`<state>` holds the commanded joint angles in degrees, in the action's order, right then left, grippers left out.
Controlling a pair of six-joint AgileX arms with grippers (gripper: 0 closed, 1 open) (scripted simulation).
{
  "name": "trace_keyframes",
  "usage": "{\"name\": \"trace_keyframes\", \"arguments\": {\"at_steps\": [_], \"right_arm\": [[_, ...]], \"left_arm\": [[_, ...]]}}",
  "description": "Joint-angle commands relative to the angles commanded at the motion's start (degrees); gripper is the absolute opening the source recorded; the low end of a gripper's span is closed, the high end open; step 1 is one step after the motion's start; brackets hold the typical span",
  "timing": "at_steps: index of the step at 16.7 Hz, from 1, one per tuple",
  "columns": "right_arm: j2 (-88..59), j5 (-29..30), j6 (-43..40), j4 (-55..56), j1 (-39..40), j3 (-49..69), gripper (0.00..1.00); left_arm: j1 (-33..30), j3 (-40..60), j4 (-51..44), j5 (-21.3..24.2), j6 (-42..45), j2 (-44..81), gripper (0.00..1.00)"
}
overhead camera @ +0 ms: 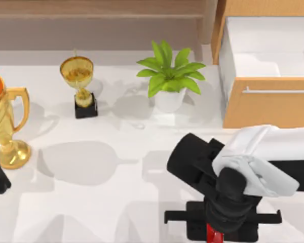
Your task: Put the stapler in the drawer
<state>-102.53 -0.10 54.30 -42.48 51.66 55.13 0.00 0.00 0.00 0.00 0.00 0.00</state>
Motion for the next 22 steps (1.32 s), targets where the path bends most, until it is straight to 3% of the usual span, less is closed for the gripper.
{"name": "trace_keyframes", "arguments": {"at_steps": [22], "right_arm": [[3.8,0.0,-0.1,-7.0,-0.2,4.0,0.0]], "left_arm": [[0.0,0.0,0.0,0.0,0.0,0.0,1.0]]}}
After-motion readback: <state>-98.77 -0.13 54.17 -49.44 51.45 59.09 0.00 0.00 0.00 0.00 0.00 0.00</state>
